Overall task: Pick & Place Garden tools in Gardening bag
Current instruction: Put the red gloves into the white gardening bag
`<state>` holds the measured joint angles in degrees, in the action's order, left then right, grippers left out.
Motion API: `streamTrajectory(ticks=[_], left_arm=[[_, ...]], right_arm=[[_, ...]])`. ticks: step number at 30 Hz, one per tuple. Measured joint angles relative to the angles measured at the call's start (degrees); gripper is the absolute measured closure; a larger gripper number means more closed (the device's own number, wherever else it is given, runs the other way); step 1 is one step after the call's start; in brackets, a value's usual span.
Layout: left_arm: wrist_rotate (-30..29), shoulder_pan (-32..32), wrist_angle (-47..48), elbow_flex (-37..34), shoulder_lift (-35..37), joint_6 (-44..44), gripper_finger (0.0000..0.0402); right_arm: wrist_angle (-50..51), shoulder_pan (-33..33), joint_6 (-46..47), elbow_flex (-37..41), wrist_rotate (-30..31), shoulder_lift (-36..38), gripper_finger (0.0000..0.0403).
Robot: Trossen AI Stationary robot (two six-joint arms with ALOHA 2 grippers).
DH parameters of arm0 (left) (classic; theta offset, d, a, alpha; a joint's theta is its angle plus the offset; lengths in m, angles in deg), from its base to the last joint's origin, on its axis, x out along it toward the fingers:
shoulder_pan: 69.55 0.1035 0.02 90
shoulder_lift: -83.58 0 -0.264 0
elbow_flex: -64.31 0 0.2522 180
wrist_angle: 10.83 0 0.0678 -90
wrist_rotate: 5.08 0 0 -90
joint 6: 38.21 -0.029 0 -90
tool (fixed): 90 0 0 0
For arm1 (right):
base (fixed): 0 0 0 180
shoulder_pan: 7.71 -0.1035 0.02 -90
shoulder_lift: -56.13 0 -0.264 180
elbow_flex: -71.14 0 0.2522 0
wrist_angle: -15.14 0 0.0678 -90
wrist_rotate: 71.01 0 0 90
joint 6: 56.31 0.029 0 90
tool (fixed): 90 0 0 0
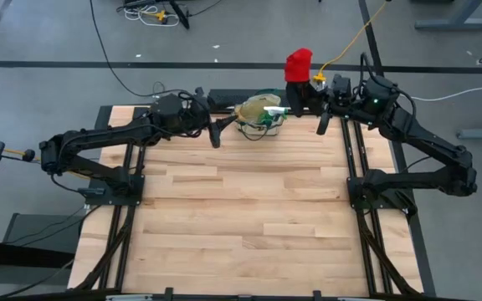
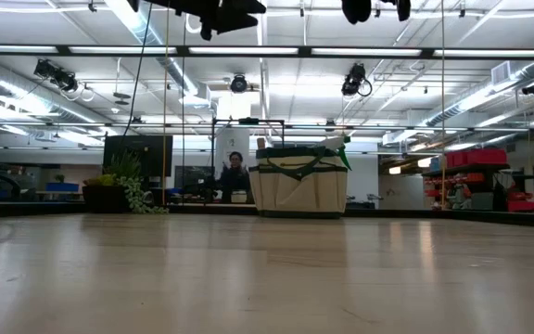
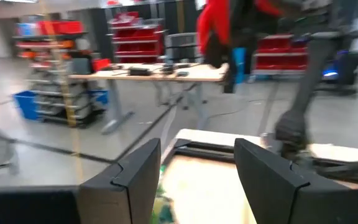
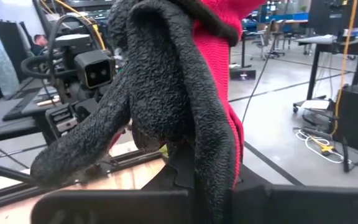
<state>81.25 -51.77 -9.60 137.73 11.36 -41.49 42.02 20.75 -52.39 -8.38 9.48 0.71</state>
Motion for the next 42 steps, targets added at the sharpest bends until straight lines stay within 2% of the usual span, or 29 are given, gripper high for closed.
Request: streamTrajectory(ticks=[6,10,19,33,42], left_arm=[[9.1,0.0,-0.4,0.1,0.7,4.6,0.0191],[11.8,-0.2,-1.1,0.1,1.4,6.0,0.0191],[12.5,-1.1,-5.1,0.1,1.9,5.9,0.0191],[12.3,-1.0,-4.8,0.1,1.9,6.9,0.0191],[12.3,-1.0,-4.6,0.0,1.9,-6.1,0.0191]], right_arm=[[0.2,-1.9,0.8,0.0,0.0,-0.1,0.0394],[0.1,-3.1,1.7,-0.1,-0.1,-0.5,0.0394],[-4.5,-6.2,4.0,-0.1,-0.1,-3.7,0.0394],[-11.6,-8.9,7.1,-0.1,-0.5,-10.5,0.0394],[-11.9,-8.9,8.6,-0.1,-0.5,-12.0,0.0394]])
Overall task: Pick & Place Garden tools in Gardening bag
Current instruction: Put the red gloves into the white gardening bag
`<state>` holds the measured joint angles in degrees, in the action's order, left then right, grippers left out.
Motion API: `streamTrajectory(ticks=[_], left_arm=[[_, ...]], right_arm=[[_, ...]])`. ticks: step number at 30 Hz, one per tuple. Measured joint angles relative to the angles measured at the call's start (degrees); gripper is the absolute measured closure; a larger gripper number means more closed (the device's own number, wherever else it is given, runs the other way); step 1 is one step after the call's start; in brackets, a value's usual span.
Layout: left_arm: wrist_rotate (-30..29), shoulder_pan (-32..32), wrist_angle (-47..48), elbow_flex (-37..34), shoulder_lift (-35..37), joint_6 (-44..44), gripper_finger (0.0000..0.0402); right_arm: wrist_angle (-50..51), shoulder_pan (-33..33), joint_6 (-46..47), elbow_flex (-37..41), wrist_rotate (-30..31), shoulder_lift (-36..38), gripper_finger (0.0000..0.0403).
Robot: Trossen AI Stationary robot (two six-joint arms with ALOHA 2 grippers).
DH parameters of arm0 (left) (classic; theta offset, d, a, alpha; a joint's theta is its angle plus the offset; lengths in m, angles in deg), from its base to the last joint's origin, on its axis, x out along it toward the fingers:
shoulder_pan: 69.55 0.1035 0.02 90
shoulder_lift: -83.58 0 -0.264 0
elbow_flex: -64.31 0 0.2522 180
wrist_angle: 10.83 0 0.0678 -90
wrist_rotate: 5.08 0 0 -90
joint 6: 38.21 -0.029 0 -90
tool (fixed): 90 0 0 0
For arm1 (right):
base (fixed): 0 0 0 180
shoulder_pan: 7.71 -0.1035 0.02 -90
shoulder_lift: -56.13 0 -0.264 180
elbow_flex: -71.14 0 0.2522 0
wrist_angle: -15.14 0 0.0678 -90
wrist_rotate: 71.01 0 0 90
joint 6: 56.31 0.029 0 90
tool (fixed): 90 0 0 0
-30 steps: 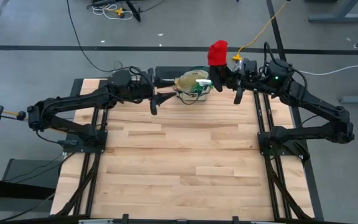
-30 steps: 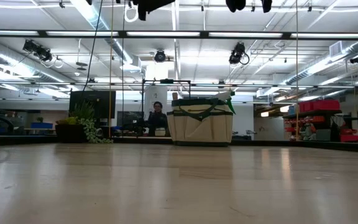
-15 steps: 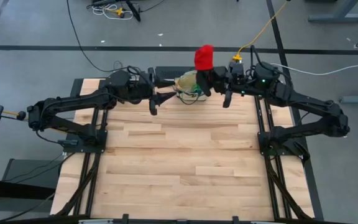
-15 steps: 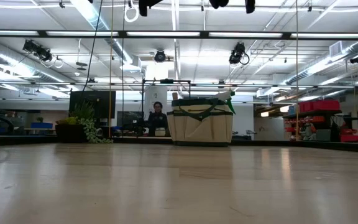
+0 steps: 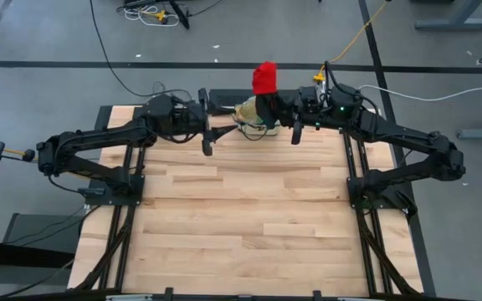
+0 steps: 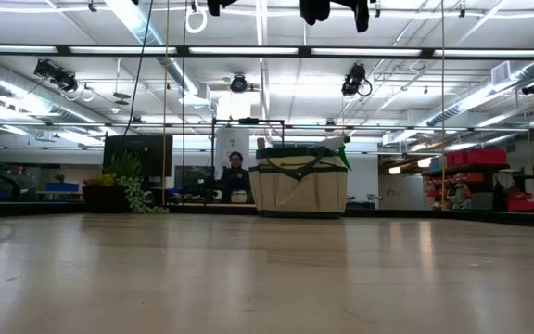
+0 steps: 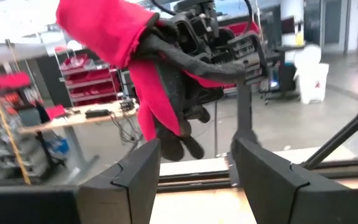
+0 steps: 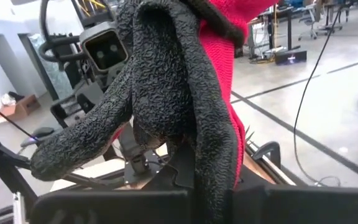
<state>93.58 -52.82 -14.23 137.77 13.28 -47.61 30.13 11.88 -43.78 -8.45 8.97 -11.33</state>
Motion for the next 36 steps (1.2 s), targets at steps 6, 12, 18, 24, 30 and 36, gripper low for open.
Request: streamTrajectory(ticks=[6,12,18,24,30,36], left_arm=[[0.0,0.0,0.4,0.0,0.0,-11.3,0.0191],[0.0,0.0,0.8,0.0,0.0,-23.0,0.0191],[0.0,0.0,1.0,0.0,0.0,-34.7,0.0191],[0.0,0.0,1.0,0.0,0.0,-44.7,0.0191],[0.0,-0.3,1.0,0.0,0.0,-54.1,0.0191],[0.0,-1.2,1.0,0.0,-0.1,-59.0,0.0191]], right_arm=[[0.0,0.0,4.1,0.0,0.0,0.0,0.0394],[0.4,0.1,12.4,0.0,0.0,0.0,0.0394],[1.4,0.1,23.6,0.0,0.0,0.0,0.0394],[3.1,0.1,29.2,0.1,0.1,0.0,0.0394],[3.3,0.1,33.8,0.1,0.1,0.0,0.0394],[3.4,0.1,35.2,0.1,0.0,0.0,0.0394]])
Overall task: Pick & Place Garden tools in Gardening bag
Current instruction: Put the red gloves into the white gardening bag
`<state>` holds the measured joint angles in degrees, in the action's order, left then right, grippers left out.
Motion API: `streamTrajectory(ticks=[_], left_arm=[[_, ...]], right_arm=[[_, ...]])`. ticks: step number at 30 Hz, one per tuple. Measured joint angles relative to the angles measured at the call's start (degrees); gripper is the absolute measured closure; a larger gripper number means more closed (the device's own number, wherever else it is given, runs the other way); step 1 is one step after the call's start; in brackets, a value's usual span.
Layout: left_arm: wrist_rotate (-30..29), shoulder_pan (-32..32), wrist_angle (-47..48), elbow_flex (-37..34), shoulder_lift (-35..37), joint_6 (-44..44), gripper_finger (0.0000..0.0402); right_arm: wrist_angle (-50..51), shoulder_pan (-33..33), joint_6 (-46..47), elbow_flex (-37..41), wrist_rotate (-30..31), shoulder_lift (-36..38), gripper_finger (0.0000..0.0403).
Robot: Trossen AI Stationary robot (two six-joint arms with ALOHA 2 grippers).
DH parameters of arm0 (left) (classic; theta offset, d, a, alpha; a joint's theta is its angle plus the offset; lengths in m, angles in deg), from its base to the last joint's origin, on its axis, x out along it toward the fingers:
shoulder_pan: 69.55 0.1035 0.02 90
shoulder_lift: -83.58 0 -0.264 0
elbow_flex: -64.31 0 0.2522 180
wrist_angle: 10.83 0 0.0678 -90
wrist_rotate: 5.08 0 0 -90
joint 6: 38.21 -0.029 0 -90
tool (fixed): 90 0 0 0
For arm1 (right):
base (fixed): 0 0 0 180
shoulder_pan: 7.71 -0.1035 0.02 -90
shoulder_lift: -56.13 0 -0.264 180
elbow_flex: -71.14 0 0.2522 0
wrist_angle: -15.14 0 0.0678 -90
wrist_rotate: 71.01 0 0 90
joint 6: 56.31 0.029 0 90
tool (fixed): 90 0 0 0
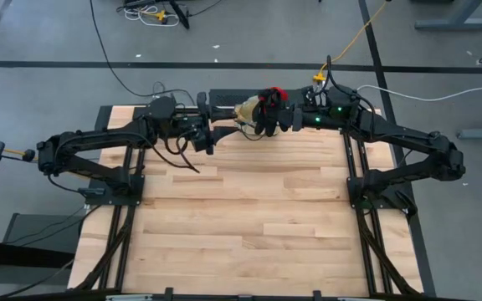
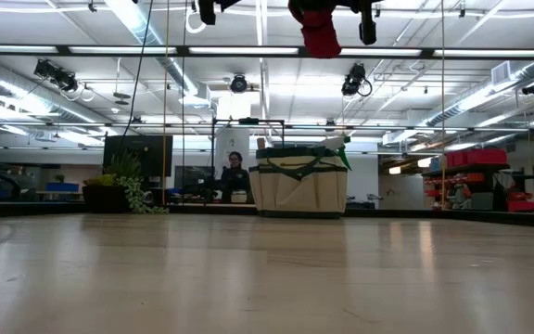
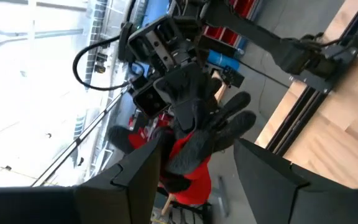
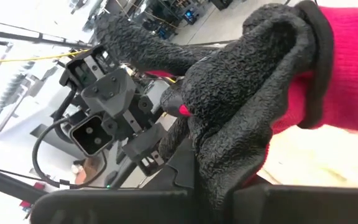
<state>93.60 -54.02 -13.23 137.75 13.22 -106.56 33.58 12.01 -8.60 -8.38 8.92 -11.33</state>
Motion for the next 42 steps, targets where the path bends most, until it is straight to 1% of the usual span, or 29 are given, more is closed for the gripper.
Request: streamTrajectory(ticks=[6,12,20,26,28,31,35,37,42], left_arm=[[0.0,-1.0,0.1,0.0,-0.2,-0.4,0.0191],[0.0,-1.6,0.2,0.0,-0.2,0.1,0.0191],[0.0,-1.7,0.2,-0.1,-1.3,-0.1,0.0191],[0.0,-3.3,-3.1,-0.1,-4.0,-5.6,0.0191],[-0.2,-3.6,-4.8,-0.1,-4.8,-5.6,0.0191],[-1.3,-3.9,-6.5,-0.1,-5.7,-6.0,0.0191],[-3.7,-4.2,-8.4,0.0,-6.7,-10.6,0.0191],[-4.5,-4.3,-10.0,0.0,-7.5,-13.1,0.0191],[-5.9,-4.5,-11.4,0.0,-8.5,-14.7,0.0191]], right_arm=[[0.0,0.0,2.1,0.0,-1.2,0.0,0.0394],[-1.9,0.0,6.3,0.0,-1.5,0.0,0.0394],[-4.8,0.0,7.6,0.0,-2.3,0.0,0.0394],[-6.6,-0.1,8.8,0.0,-3.5,-0.6,0.0394],[-6.9,-0.1,8.8,0.0,-4.1,-0.7,0.0394],[-7.5,-0.1,8.7,0.0,-4.5,-0.9,0.0394],[-8.4,-0.1,9.0,0.0,-4.6,-0.9,0.0394],[-8.6,-0.1,10.6,0.0,-4.6,-0.9,0.0394],[-7.3,-0.1,14.2,0.0,-5.1,-0.9,0.0394]])
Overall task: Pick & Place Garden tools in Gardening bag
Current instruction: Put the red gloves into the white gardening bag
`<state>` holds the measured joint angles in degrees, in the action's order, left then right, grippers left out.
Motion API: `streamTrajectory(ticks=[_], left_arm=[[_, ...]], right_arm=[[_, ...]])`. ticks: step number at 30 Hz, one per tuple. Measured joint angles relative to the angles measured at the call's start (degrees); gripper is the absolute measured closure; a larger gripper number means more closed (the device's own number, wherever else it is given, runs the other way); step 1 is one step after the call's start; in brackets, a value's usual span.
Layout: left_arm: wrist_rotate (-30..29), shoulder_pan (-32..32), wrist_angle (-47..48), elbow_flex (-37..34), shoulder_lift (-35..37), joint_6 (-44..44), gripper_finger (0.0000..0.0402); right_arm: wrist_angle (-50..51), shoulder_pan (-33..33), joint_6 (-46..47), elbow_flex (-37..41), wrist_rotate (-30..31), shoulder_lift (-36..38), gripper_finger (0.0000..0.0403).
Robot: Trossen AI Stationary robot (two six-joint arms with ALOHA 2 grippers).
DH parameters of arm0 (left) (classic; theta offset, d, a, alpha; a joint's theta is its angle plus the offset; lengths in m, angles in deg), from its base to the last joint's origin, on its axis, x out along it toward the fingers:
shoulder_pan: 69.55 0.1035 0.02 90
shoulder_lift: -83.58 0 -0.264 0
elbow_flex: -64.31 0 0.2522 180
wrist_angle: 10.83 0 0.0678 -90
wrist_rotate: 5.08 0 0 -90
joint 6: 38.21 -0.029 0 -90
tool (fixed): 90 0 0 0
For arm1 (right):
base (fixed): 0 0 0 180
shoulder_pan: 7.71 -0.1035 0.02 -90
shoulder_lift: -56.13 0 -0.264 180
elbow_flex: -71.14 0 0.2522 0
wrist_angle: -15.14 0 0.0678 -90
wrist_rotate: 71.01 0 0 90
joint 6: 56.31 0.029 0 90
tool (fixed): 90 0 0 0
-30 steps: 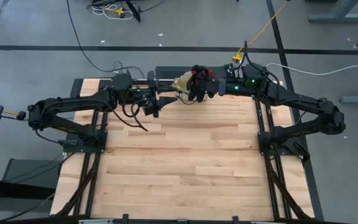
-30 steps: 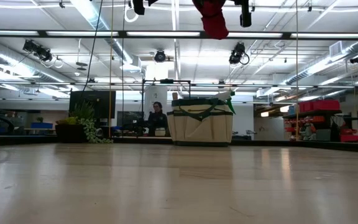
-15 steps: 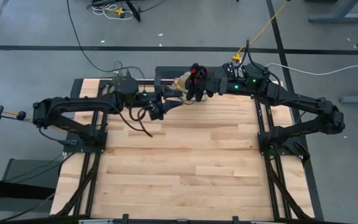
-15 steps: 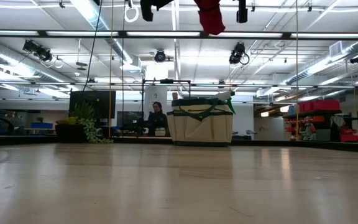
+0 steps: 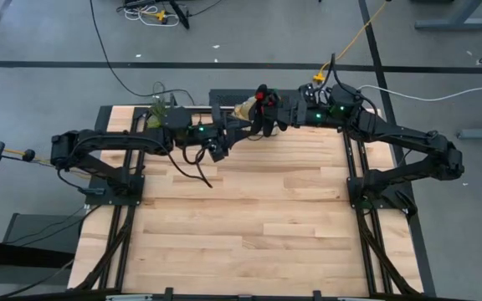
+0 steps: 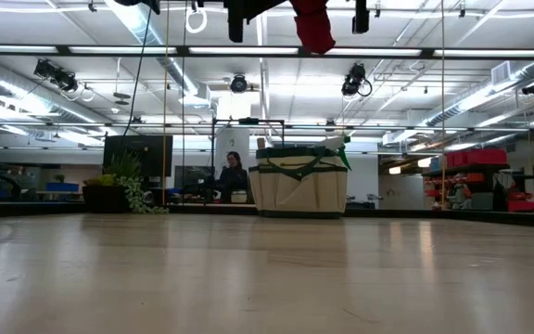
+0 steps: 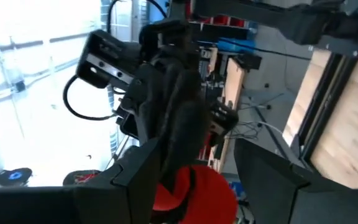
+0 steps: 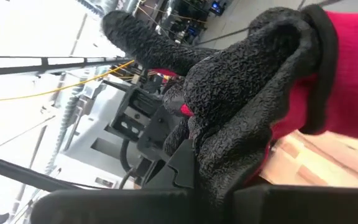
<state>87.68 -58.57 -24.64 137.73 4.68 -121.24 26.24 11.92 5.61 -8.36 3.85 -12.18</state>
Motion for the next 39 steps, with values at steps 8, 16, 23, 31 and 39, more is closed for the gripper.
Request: streamTrajectory(ticks=[8,16,23,31,39], left_arm=[[-0.1,-0.5,-3.1,0.0,-1.6,-3.5,0.0191],[-0.2,-1.3,-4.2,0.0,-1.8,-3.8,0.0191],[-0.2,-1.6,-3.9,0.0,-1.8,-3.6,0.0191],[-0.1,-1.6,-3.9,0.0,-1.8,-3.6,0.0191],[0.6,-1.6,-3.9,0.0,-1.8,-3.6,0.0191]], right_arm=[[1.2,0.0,3.8,0.0,-1.0,-1.2,0.0394],[0.3,0.0,6.2,0.0,-2.9,-4.9,0.0394],[-5.8,0.0,8.4,0.0,-5.3,-6.8,0.0394],[-6.1,0.0,11.3,0.0,-5.3,-6.8,0.0394],[-5.9,0.0,12.1,0.0,-5.0,-7.0,0.0394]])
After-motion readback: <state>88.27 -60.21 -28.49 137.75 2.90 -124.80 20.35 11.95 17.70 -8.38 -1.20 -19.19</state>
